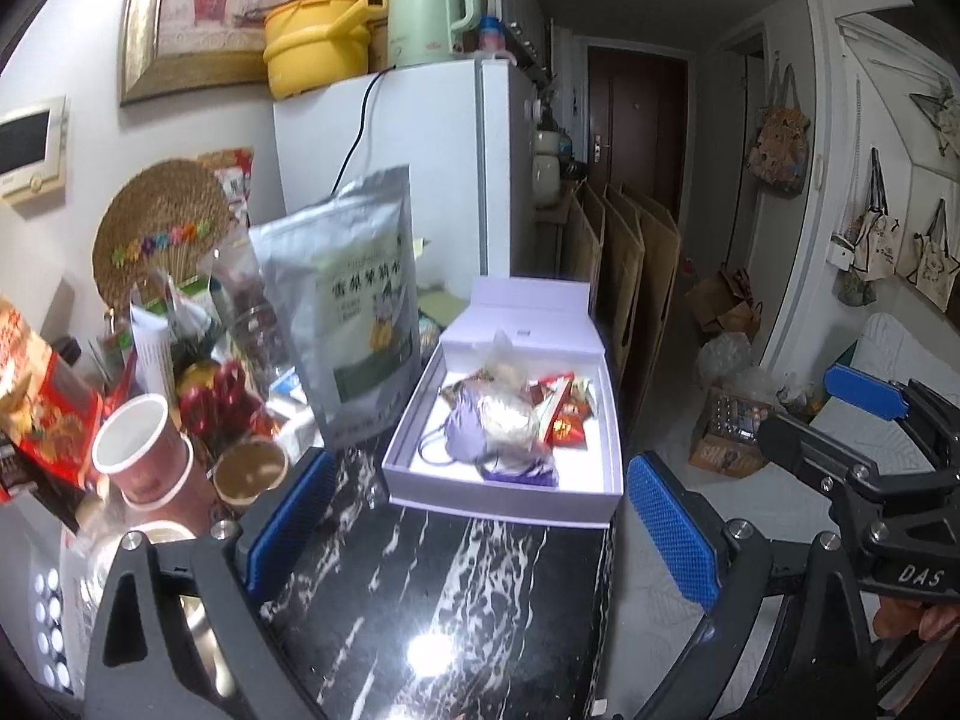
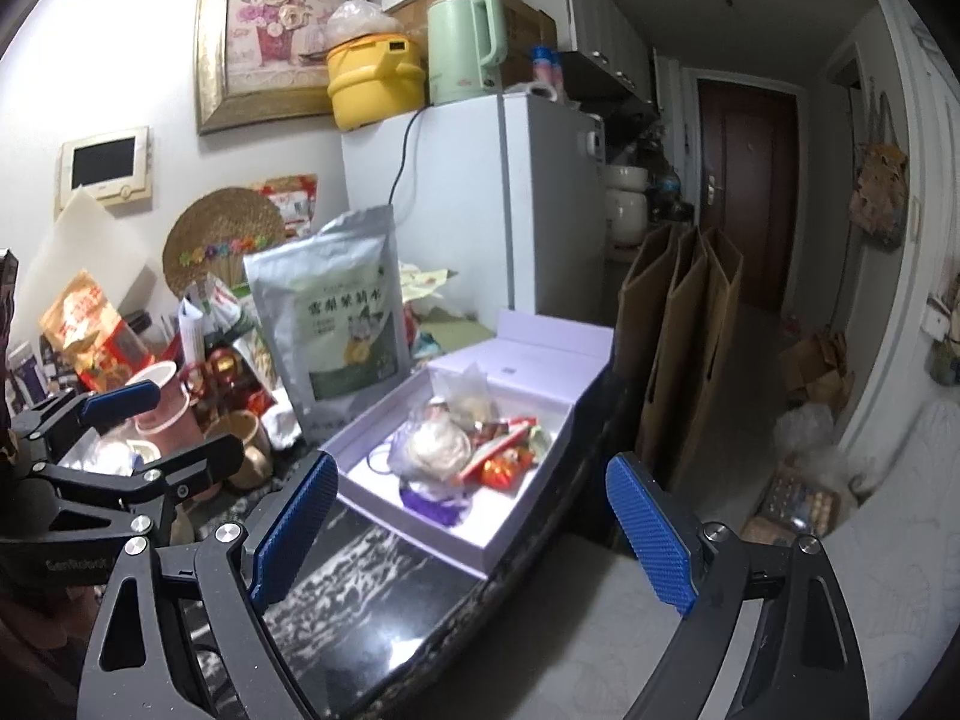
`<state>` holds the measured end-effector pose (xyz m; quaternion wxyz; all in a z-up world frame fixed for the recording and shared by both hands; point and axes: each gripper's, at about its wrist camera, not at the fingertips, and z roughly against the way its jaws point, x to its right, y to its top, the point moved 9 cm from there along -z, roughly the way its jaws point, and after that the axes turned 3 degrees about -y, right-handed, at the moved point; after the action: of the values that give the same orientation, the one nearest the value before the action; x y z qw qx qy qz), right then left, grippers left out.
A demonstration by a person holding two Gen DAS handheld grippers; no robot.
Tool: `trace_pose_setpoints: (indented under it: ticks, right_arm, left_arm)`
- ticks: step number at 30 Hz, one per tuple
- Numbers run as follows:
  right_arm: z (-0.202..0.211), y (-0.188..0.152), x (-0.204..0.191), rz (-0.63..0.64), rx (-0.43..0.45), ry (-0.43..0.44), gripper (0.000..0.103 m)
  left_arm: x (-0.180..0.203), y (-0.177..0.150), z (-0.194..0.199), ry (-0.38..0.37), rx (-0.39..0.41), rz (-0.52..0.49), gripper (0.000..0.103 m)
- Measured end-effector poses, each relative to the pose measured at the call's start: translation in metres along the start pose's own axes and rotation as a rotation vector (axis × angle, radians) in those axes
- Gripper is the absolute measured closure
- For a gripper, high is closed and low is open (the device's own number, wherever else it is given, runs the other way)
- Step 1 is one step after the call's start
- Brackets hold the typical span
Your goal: Organize soft objects
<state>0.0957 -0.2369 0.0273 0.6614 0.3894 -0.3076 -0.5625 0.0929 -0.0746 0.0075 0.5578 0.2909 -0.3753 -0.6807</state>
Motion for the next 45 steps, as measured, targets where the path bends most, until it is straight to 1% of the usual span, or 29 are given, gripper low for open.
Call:
trace_pose_setpoints:
  ticks: [7, 11, 15, 28, 45]
  right_arm:
    - [-0.007, -0.031, -0.006, -0.004, -0.058, 0.014, 0.011]
    - [-0.009, -0.038, -0.008, -0.002, -0.066, 0.005, 0.011]
    - [-0.01, -0.041, -0.007, -0.013, -0.073, 0.001, 0.011]
    - [-0.008, -0.041, -0.009, -0.001, -0.073, -0.013, 0.011]
    - [-0.007, -0.04, -0.013, 0.005, -0.078, -0.024, 0.011]
  left_arm:
    - [-0.003, -0.024, -0.011, -0.011, -0.037, 0.016, 0.004]
    - [-0.004, -0.031, -0.013, -0.017, -0.045, 0.02, 0.004]
    - [-0.005, -0.031, -0.013, -0.015, -0.047, 0.011, 0.004]
    - [-0.004, -0.035, -0.014, -0.047, -0.06, 0.022, 0.004]
    - [-0.006, -0.037, -0.011, -0.049, -0.061, 0.023, 0.004]
